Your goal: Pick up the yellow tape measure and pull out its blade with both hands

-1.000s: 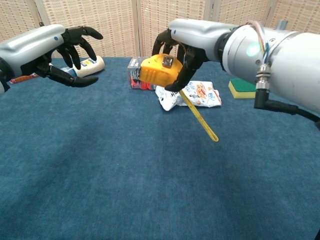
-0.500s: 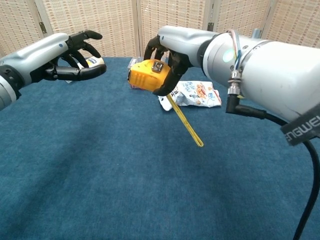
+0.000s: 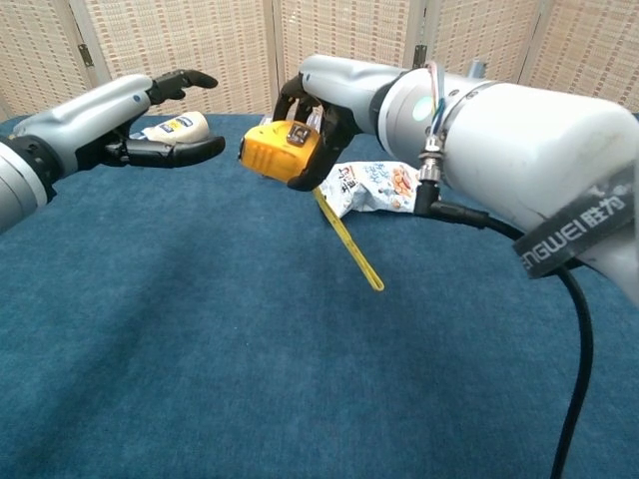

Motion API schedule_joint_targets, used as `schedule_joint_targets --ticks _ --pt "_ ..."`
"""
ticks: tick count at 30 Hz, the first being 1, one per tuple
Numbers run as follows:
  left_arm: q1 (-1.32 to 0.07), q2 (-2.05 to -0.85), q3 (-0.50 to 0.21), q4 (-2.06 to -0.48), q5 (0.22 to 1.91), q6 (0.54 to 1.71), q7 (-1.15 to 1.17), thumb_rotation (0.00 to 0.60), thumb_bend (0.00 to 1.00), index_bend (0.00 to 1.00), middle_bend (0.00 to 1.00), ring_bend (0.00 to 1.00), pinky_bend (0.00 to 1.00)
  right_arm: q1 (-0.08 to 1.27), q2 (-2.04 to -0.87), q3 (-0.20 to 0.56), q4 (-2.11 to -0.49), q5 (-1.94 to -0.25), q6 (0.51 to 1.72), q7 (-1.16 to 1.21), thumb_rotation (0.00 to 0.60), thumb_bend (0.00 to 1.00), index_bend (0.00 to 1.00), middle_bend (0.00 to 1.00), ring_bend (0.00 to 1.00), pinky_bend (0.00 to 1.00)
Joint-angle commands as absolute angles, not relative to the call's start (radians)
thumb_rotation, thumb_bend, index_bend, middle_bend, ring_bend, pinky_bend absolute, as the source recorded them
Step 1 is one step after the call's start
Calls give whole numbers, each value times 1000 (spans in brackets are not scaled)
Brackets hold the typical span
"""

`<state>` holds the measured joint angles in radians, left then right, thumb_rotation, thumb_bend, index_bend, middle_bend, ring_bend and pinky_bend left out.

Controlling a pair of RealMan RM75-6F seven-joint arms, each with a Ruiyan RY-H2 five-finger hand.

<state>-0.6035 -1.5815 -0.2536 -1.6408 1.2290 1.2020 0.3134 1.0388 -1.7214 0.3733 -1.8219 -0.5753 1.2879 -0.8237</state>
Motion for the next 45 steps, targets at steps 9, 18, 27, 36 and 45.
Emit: schedule_joint_targets --ticks 9,18,27,36,45 --pt "-623 -1597 -253 -1623 1215 1188 314 226 316 0 0 0 0 1061 -1748 388 -1777 -556 1274 -809 600 303 466 390 442 277" --pt "-637 -1609 -254 -1615 1211 1182 310 228 320 0 0 0 0 1080 -1771 397 -1745 -547 1261 -798 600 303 466 390 444 277" --pt "-649 -1624 -258 -1606 1200 1179 307 227 321 0 0 0 0 1092 -1789 405 -1720 -546 1255 -786 600 303 466 390 446 277" --pt "-658 -1637 -257 -1599 1179 1172 314 224 321 0 0 0 0 1099 -1796 410 -1710 -552 1252 -776 600 303 466 390 447 277" --pt "-664 -1642 -258 -1595 1163 1171 325 225 321 0 0 0 0 1103 -1798 405 -1706 -556 1242 -770 600 303 466 390 449 277"
